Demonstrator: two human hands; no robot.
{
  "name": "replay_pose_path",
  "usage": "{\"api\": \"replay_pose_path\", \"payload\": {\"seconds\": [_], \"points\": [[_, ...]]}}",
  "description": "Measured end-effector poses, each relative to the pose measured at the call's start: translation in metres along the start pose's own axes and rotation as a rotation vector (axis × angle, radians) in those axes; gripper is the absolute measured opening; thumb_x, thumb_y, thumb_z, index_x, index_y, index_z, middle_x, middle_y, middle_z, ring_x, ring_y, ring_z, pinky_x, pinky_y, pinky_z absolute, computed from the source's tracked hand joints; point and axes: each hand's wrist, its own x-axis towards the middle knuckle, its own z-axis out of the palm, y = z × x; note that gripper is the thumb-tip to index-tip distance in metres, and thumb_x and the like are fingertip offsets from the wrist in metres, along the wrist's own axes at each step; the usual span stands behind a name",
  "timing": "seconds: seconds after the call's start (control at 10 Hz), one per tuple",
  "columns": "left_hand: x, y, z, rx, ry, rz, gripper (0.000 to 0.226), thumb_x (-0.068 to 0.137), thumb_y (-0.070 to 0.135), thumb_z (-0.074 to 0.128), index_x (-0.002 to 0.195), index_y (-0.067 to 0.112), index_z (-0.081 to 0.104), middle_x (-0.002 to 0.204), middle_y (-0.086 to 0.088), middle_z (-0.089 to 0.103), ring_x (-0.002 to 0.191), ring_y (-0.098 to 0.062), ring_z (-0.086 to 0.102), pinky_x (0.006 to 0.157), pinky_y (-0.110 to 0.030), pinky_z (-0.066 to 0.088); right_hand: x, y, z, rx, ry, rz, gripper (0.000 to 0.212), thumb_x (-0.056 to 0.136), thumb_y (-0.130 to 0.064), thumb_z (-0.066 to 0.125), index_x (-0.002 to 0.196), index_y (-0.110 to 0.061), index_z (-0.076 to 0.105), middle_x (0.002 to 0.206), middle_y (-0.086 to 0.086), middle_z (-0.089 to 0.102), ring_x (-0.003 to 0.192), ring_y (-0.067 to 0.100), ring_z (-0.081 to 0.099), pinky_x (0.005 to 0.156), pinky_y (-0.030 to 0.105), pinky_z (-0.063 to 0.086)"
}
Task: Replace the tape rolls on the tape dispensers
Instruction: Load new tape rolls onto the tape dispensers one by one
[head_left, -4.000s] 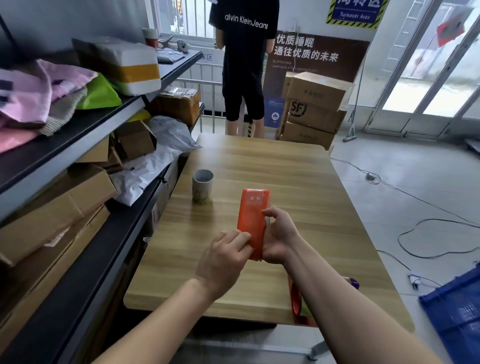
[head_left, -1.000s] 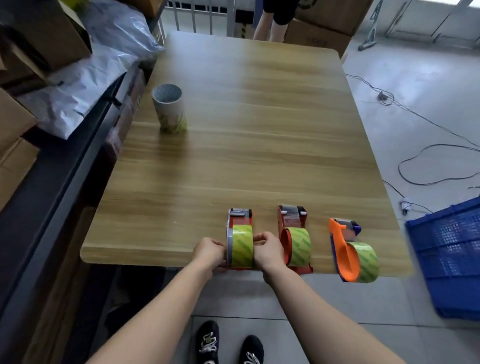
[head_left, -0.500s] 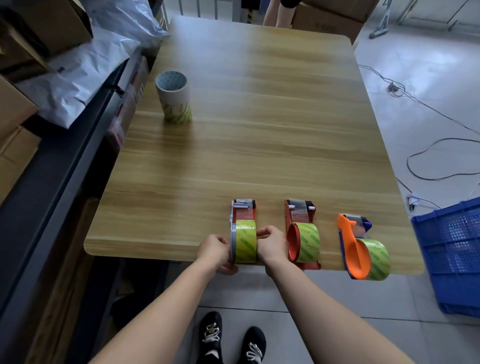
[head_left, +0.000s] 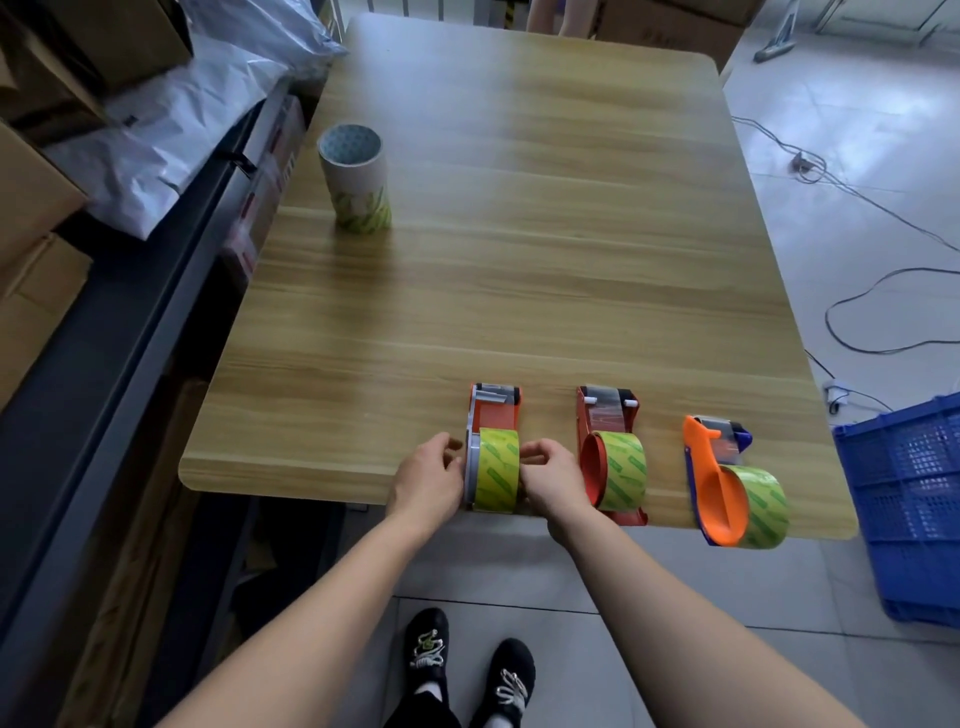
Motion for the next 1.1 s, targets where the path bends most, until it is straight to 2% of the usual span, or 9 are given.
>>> {"api": "replay_pose_path", "payload": {"seconds": [0.1,0.2,0.3,0.4,0.5,0.7,0.9,1.0,1.1], "points": [[-0.01,0.0,-0.006,-0.077,-0.04,0.138,0.064,0.081,-0.005,0.045,0.137,0.026,0.046,0.124,0.002,0.061,0.112,-0.019,0.057,0.09,-0.026,0.046,-0.009,-0.011,-0.002,0.057,0.006,-0.07,0.021,0.087,-0.006,0.049,0.085,-0.021,0.063,0.09,0.006,0.068,0.082,0.024,0.065,0.057,0.029,0.053],[-0.017,-0.001,-0.013,-0.177,-0.185,0.163,0.086,0.075,-0.012,0.045,0.144,0.038,0.031,0.118,0.017,0.054,0.104,-0.005,0.058,0.083,-0.019,0.047,-0.022,-0.018,-0.003,0.178,-0.056,-0.112,0.023,0.092,-0.016,0.044,0.097,-0.022,0.065,0.097,0.01,0.068,0.086,0.024,0.063,0.06,0.031,0.05],[-0.02,-0.004,-0.02,-0.229,-0.318,0.139,0.094,0.07,-0.011,0.047,0.146,0.04,0.024,0.124,0.02,0.054,0.098,0.0,0.061,0.071,-0.012,0.049,-0.03,-0.014,-0.007,0.243,-0.189,-0.118,0.028,0.095,-0.016,0.045,0.119,-0.02,0.057,0.102,0.007,0.064,0.083,0.02,0.062,0.054,0.025,0.05],[-0.022,0.002,-0.021,-0.151,-0.378,0.115,0.097,0.071,-0.003,0.05,0.15,0.035,0.011,0.128,-0.003,0.055,0.107,-0.014,0.056,0.081,-0.017,0.05,-0.032,-0.009,-0.008,0.303,-0.247,-0.126,0.032,0.095,-0.011,0.054,0.126,-0.018,0.054,0.104,-0.003,0.067,0.08,0.008,0.067,0.054,0.019,0.053],[-0.022,0.009,-0.02,-0.048,-0.404,0.079,0.105,0.059,0.016,0.05,0.151,0.032,0.001,0.126,-0.016,0.053,0.117,-0.03,0.049,0.094,-0.033,0.047,-0.033,-0.009,-0.007,0.342,-0.259,-0.12,0.035,0.094,-0.011,0.057,0.13,-0.014,0.054,0.108,-0.003,0.067,0.085,0.012,0.069,0.057,0.022,0.055],[-0.026,0.013,-0.02,-0.06,-0.401,0.007,0.108,0.056,0.018,0.048,0.15,0.036,-0.002,0.124,-0.018,0.05,0.121,-0.033,0.045,0.098,-0.037,0.046,-0.037,-0.015,-0.007,0.285,-0.272,-0.11,0.039,0.098,-0.014,0.052,0.137,-0.012,0.048,0.117,0.002,0.064,0.091,0.018,0.066,0.055,0.023,0.056],[-0.03,0.018,-0.024,-0.149,-0.392,0.017,0.1,0.069,0.002,0.054,0.151,0.033,0.005,0.125,-0.015,0.056,0.116,-0.031,0.053,0.099,-0.041,0.047,-0.044,-0.02,-0.005,0.017,-0.21,-0.199,0.046,0.101,-0.023,0.046,0.146,-0.014,0.037,0.141,0.01,0.052,0.123,0.022,0.054,0.098,0.034,0.049],[-0.031,0.018,-0.032,-0.304,-0.429,0.014,0.093,0.075,-0.015,0.049,0.15,0.03,0.014,0.129,-0.009,0.055,0.106,-0.028,0.061,0.084,-0.039,0.05,-0.046,-0.022,-0.007,-0.18,-0.117,-0.285,0.051,0.1,-0.032,0.045,0.147,-0.011,0.036,0.146,0.009,0.047,0.133,0.021,0.046,0.112,0.038,0.037],[-0.029,0.021,-0.041,-0.284,-0.448,0.011,0.089,0.079,-0.013,0.052,0.15,0.023,0.013,0.145,-0.006,0.039,0.116,-0.026,0.055,0.08,-0.035,0.048,-0.048,-0.028,-0.012,-0.377,-0.024,-0.331,0.055,0.099,-0.04,0.045,0.146,-0.012,0.038,0.145,0.01,0.049,0.132,0.024,0.046,0.11,0.037,0.037]]}}
